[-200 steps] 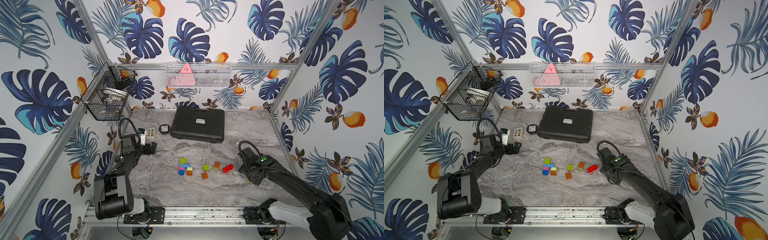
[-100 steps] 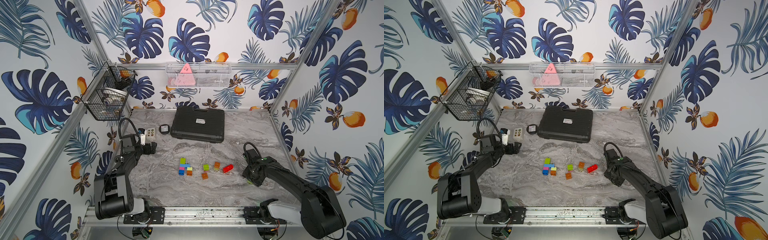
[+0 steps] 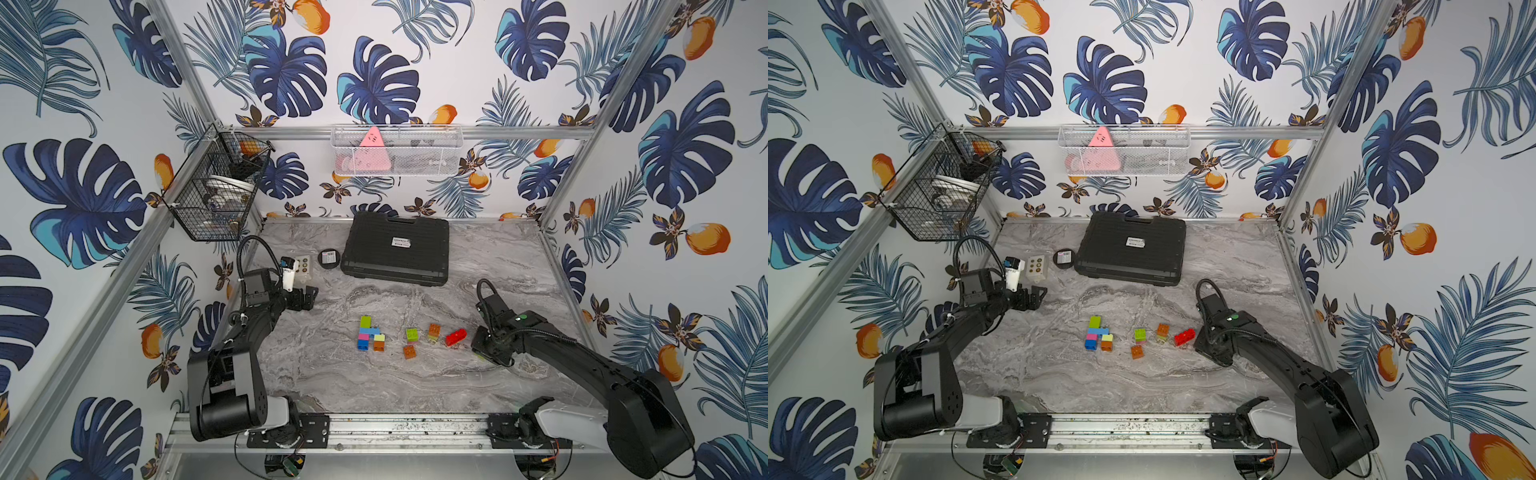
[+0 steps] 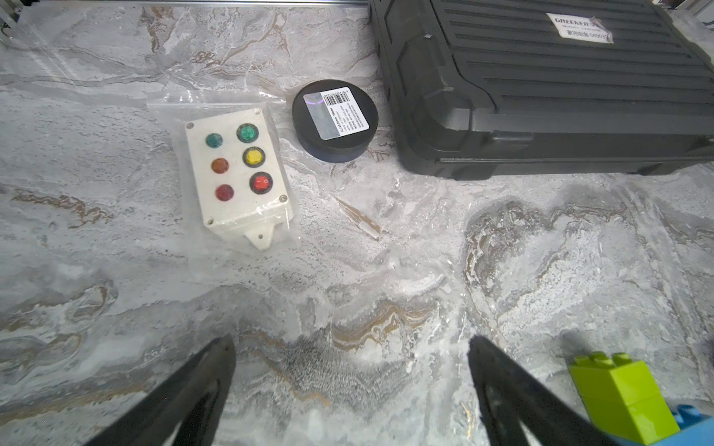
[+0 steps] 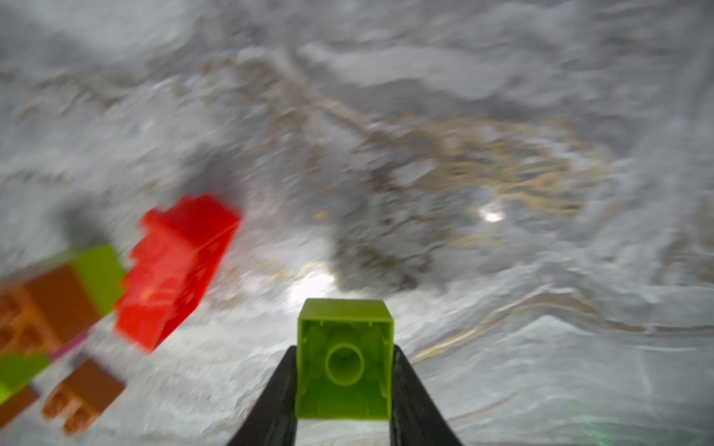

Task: Assemble the letter h with lego
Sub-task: Place the lego brick at the center of the board, then pick up the lego brick from the center of the board.

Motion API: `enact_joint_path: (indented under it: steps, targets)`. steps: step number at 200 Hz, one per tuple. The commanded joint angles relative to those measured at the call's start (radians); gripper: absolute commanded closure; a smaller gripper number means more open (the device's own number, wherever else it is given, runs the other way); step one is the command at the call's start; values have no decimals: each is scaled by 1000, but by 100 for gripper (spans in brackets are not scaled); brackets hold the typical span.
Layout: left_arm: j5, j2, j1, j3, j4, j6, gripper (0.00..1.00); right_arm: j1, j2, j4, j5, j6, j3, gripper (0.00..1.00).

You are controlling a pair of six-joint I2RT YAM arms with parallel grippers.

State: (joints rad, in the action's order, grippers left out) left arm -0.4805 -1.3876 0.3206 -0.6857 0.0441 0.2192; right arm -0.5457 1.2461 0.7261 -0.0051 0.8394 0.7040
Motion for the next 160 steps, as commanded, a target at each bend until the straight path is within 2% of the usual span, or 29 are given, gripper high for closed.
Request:
enact_joint_path:
  steps: [1, 31, 67, 89, 109, 136, 160]
  targets:
    - [5, 6, 0, -2, -7, 18, 1, -157, 58, -8, 9, -12, 66, 63]
    - [14, 5, 1, -3, -4, 11, 1, -356, 211, -90, 45, 25, 149, 63]
    - [18, 10, 0, 1, -4, 11, 1, -502, 423, -70, 107, 42, 291, 62]
    - [20, 15, 0, 6, 1, 9, 1, -542, 503, -49, 121, 57, 342, 60]
    - [20, 13, 1, 5, -1, 12, 1, -554, 504, -19, 149, 76, 357, 49]
    - [20, 16, 1, 7, 0, 12, 1, -554, 432, -37, 130, 82, 325, 41]
    - [20, 10, 0, 2, -4, 10, 1, -550, 371, -65, 127, 78, 294, 42]
